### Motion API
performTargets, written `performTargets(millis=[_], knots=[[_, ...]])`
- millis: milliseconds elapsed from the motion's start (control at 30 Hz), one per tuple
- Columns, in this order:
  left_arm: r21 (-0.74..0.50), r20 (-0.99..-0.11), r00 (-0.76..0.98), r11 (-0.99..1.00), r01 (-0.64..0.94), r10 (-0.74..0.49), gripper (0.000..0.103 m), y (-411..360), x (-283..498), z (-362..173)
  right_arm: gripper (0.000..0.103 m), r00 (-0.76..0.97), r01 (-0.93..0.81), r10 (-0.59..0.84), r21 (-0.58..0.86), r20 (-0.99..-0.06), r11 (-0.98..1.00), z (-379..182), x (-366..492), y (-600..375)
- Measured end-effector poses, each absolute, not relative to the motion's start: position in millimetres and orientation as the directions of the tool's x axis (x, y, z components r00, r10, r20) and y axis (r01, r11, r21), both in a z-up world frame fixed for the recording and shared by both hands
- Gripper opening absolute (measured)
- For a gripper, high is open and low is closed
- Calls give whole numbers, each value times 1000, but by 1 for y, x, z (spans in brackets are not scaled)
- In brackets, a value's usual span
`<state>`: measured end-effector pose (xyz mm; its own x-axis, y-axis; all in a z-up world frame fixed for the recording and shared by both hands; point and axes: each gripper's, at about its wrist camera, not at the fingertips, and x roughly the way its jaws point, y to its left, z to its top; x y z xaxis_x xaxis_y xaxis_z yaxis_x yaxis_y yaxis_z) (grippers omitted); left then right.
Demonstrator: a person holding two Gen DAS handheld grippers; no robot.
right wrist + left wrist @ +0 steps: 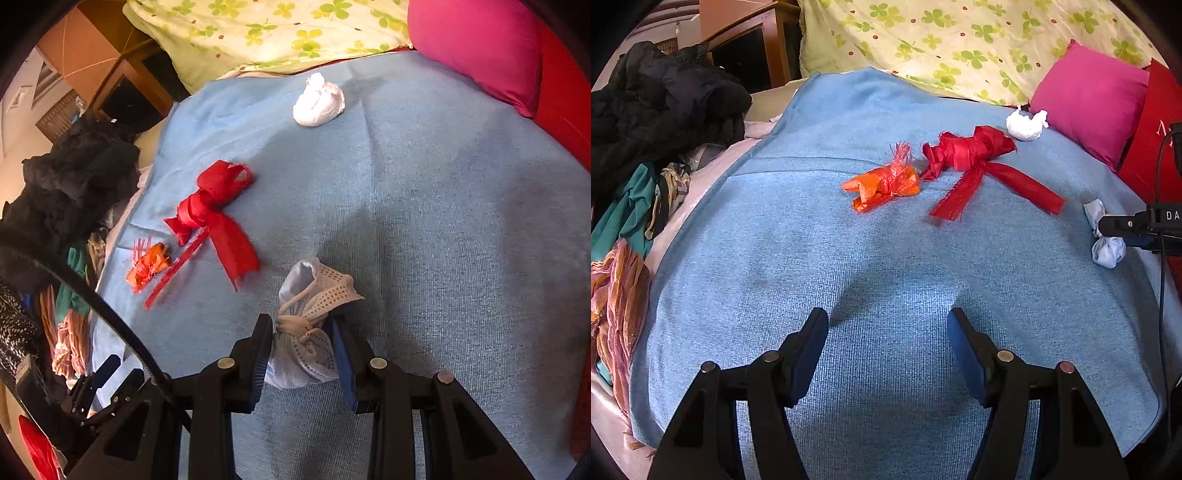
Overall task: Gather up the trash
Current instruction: 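Grasp the white mesh face mask bundle with the right tool and lift it, then grasp the orange plastic bag with the left tool while the right tool holds the mask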
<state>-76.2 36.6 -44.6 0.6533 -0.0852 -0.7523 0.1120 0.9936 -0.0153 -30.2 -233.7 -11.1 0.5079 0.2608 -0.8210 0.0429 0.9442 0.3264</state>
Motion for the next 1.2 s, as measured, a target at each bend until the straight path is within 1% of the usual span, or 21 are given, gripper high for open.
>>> performTargets(millis=[100, 233, 400, 567, 767, 800, 867, 1067, 1167, 1200], knots=[[-16, -752, 654, 994, 108, -83, 67, 37, -75, -45, 35, 506, 37, 255, 317, -824, 948, -11, -30, -230], [-47, -750, 654, 994, 94, -97, 67, 41, -66, -43, 35, 498, 49, 259, 325, -827, 944, -14, -29, -231], [-71, -726, 682, 996, 49, -85, 67, 52, -45, -33, 35, 497, 55, 277, 348, -822, 936, -16, -28, -233], [-15, -698, 715, 999, 37, -37, 67, 54, -17, -24, 36, 497, 61, 290, 366, -818, 928, -17, -30, -237], [-10, -676, 735, 997, 73, -61, 69, 55, 10, -16, 36, 501, 59, 280, 355, -819, 933, -18, -29, -235], [-14, -680, 729, 996, 90, -75, 71, 54, 15, -17, 36, 501, 59, 279, 354, -819, 933, -18, -29, -235], [-10, -692, 717, 994, 109, -86, 71, 51, 25, -20, 36, 501, 59, 276, 351, -820, 935, -19, -27, -234], [-54, -739, 657, 985, 161, -148, 71, 47, 41, -31, 36, 502, 52, 262, 331, -824, 942, -20, -24, -231], [-43, -767, 628, 987, 152, -131, 71, 46, 45, -40, 36, 502, 50, 257, 324, -826, 945, -20, -24, -229], [-50, -773, 619, 987, 153, -135, 69, 47, 47, -42, 35, 503, 51, 256, 324, -826, 945, -20, -23, -229]])
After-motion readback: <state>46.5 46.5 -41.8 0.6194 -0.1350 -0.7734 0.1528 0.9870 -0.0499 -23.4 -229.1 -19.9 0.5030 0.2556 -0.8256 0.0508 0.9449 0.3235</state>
